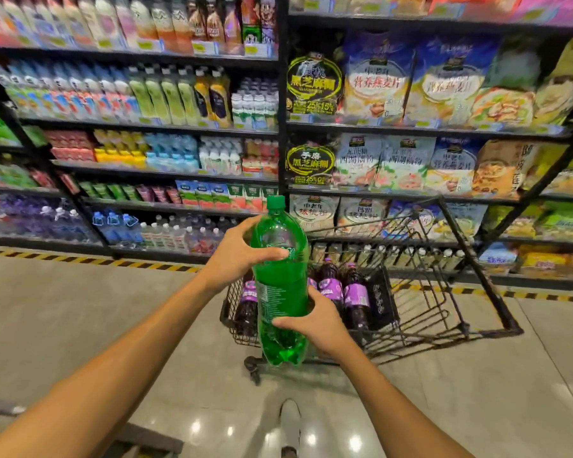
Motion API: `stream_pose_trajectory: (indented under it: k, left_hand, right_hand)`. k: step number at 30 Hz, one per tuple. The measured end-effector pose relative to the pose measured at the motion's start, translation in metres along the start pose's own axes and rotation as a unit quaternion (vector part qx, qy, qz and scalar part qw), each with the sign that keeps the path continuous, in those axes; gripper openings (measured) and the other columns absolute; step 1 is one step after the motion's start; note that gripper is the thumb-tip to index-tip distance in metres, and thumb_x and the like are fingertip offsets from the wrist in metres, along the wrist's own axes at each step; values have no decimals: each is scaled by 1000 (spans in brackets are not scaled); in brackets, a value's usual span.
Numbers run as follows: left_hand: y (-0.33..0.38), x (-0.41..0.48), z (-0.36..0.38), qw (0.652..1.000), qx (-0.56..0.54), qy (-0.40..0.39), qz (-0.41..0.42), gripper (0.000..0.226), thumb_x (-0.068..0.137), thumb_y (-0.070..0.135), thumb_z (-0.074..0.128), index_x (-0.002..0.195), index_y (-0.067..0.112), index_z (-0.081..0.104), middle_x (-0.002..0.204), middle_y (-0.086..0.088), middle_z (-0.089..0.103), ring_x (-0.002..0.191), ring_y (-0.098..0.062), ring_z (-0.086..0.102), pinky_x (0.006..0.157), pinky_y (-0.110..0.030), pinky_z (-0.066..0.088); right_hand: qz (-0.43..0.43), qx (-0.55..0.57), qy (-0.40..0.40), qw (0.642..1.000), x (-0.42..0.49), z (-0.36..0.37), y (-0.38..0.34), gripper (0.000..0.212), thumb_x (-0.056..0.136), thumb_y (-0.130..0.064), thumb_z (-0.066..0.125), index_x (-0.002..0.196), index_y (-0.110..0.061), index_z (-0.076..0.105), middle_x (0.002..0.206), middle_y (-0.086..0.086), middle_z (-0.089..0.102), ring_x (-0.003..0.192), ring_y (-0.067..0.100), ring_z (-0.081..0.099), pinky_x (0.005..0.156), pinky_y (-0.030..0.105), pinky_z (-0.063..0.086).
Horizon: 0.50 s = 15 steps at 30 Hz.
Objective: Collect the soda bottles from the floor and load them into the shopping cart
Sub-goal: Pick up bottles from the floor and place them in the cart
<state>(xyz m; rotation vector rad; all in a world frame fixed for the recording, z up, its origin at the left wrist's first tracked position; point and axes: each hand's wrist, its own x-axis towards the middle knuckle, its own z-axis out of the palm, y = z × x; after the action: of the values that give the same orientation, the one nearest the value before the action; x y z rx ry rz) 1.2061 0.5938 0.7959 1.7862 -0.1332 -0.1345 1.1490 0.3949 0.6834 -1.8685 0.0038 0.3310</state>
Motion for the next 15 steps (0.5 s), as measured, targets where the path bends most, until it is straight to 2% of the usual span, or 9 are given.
stream_pose_trajectory:
  k: [2,6,9,13,15]
  left_hand:
    - [-7,31,-8,1000,0,6,-10,66,74,13,89,131,25,60,114,18,72,100,6,69,76,-11,54]
    - [-25,88,-25,999,8,11,-35,59,75,8,89,121,32,62,105,22,74,97,7,69,74,-9,53]
    - [-47,124,-42,998,3,19,-57,61,73,7,90,123,29,62,110,16,74,99,4,69,77,-10,53]
    - [-86,165,-59,996,-3,13,-89,67,71,10,92,128,27,62,116,11,74,106,-2,70,87,-20,56]
    - [-112,183,-65,993,-13,9,-119,66,71,5,91,125,28,62,112,14,76,103,-3,71,83,-19,56]
  right_hand:
    - [-3,-4,-12,1000,33,-1,-3,70,64,-40,99,123,-41,60,113,-21,72,103,-6,67,89,18,56]
    - [7,7,-22,1000,95,3,0,77,58,-49,98,124,-40,61,114,-20,73,104,-6,67,95,27,58]
    - [20,14,-25,999,136,13,5,71,56,-50,98,117,-47,62,114,-21,74,105,-7,67,95,26,56]
    - [74,44,-31,996,176,33,22,80,53,-50,100,125,-37,65,117,-18,75,109,0,70,100,34,57]
    - [102,48,-24,993,195,46,36,82,49,-53,101,121,-37,66,115,-19,76,108,1,71,100,37,58]
